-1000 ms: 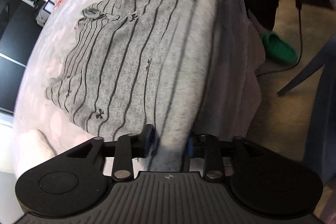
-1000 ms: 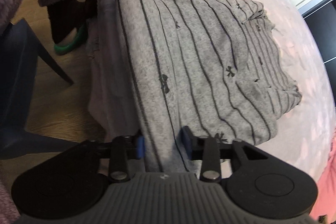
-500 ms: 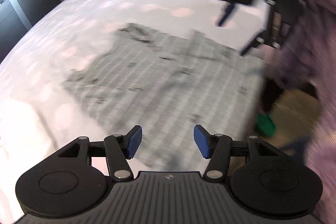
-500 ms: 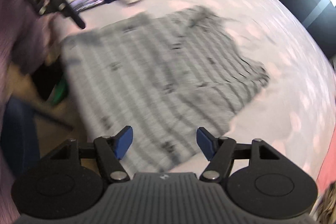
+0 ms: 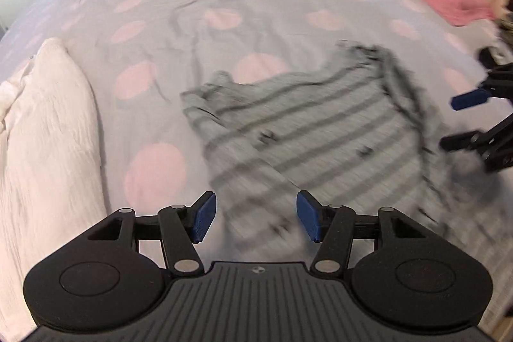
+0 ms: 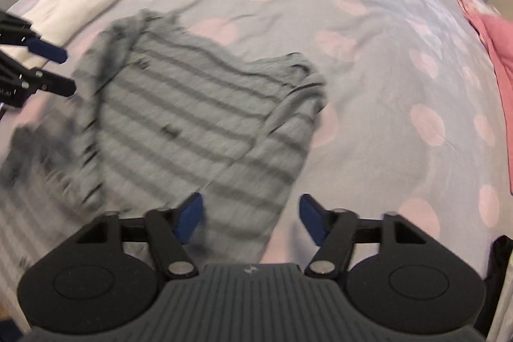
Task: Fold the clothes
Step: 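Flip the shirt over with both tools and open them, then grasp the shirt sleeve end with the right tool while the left tool grasps it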
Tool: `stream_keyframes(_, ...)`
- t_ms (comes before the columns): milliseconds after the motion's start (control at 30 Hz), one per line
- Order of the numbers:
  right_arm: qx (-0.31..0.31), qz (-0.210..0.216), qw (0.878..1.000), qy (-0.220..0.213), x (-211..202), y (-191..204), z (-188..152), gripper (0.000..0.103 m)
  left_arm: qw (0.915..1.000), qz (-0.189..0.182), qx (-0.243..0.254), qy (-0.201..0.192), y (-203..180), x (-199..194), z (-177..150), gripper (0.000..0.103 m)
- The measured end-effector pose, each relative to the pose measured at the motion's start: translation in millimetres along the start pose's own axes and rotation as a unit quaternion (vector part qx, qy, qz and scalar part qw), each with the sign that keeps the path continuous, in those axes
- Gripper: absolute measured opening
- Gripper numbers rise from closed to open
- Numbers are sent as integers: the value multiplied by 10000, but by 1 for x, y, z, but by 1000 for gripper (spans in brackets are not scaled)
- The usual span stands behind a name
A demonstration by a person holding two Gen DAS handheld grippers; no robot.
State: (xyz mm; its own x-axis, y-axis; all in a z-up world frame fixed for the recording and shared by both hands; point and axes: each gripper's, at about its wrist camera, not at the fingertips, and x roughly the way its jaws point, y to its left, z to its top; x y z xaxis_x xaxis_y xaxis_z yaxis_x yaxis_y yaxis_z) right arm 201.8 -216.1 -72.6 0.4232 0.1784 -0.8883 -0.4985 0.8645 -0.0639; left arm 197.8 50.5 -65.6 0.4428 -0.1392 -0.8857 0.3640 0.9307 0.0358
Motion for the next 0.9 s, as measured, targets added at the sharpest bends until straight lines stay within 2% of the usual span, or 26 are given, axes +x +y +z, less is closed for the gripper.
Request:
stream_keyframes(33, 113, 14, 9999, 23, 6, -6, 7, 47, 10000, 46, -53, 21, 6, 7, 5, 53)
stream_keyframes(100, 340, -25, 9994, 6, 21, -18, 21, 37, 9997, 74, -217, 64, 18, 20, 15, 51)
stream_keyframes(167, 552, -31, 9985, -32, 33, -29, 34, 37, 9989, 9, -457, 81, 31, 31, 25, 47)
stream_keyframes(400, 1122, 109, 9935, -146, 68, -58, 68, 39, 9943, -172, -1045, 111, 62, 65, 40, 49)
stream_keyframes(467, 1181, 144, 9927, -178, 76, -62, 74, 44, 9938, -185, -1097, 21, 65, 67, 43, 49)
stream_keyframes(533, 1235, 217, 9920, -139, 85, -66, 78, 43, 9943, -154, -1058, -42, 66, 70, 48, 48)
stream_keyframes(567, 1277, 291, 9913, -139, 88, -68, 78, 42, 9940, -160, -1082, -64, 66, 72, 49, 46)
stream_keyframes(633, 1310, 403, 9905, -143, 93, -70, 80, 33, 9935, -173, -1123, -103, 66, 73, 51, 34)
stream_keyframes(667, 1295, 459, 9904, -156, 94, -70, 81, 21, 9939, -205, -1081, -125, 65, 73, 53, 22)
stream_keyframes(700, 1257, 470, 9908, -152, 94, -68, 83, 16, 9942, -236, -1036, -148, 63, 71, 54, 10)
stream_keyframes(767, 1174, 400, 9922, -153, 90, -64, 87, 11, 9949, -297, -946, -194, 59, 66, 57, 7)
stream_keyframes(900, 1183, 482, 9912, -339, 69, -66, 90, 10, 9953, -324, -809, -433, 57, 43, 62, 6)
